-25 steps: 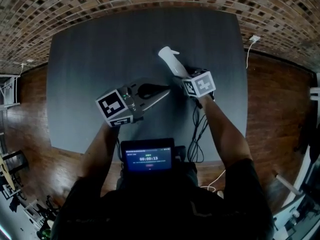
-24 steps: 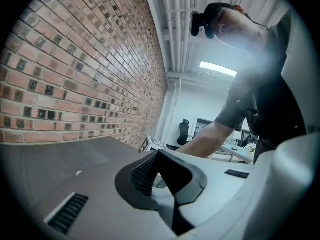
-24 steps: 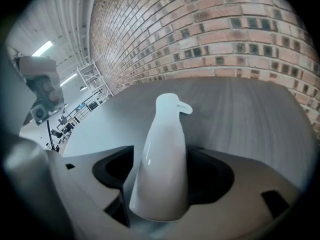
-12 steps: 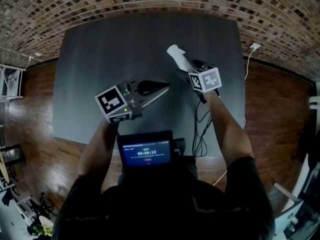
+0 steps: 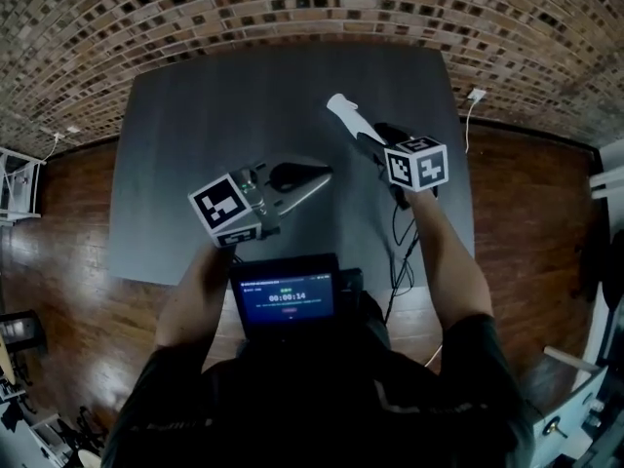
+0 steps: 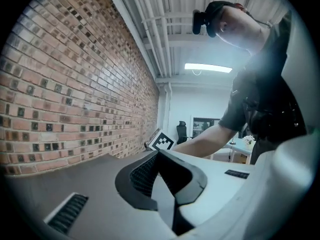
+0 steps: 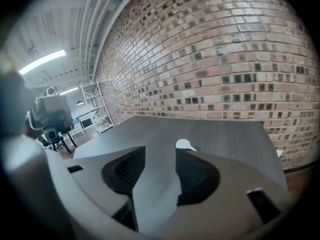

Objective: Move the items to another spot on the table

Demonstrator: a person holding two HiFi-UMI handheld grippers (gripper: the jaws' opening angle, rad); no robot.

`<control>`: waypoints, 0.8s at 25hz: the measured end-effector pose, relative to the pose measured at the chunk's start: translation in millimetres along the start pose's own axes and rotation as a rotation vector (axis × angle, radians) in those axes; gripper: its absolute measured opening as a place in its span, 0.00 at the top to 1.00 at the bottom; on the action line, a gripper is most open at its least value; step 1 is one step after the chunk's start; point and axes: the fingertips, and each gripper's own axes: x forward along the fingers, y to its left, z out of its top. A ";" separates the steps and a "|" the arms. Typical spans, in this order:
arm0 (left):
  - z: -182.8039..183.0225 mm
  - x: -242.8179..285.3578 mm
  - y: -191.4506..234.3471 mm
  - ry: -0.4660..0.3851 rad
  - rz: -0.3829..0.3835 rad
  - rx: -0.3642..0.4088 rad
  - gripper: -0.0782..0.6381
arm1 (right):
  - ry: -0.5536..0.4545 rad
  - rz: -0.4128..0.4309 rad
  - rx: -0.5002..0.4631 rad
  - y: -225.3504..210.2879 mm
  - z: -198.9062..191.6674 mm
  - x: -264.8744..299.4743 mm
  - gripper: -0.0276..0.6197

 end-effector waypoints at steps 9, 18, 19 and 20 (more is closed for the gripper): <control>26.9 -30.9 -52.7 -0.047 -0.036 0.047 0.90 | -0.200 -0.063 -0.026 71.1 31.9 -86.8 0.95; 31.8 -37.3 -93.9 -0.100 -0.015 0.049 0.90 | -0.320 -0.107 -0.080 114.3 30.6 -167.7 0.95; 29.7 -35.5 -98.6 -0.108 -0.010 0.047 0.90 | -0.337 -0.108 -0.085 115.5 27.8 -175.9 0.95; 29.9 -34.9 -101.2 -0.115 -0.005 0.043 0.90 | -0.352 -0.109 -0.092 117.9 27.8 -182.2 0.95</control>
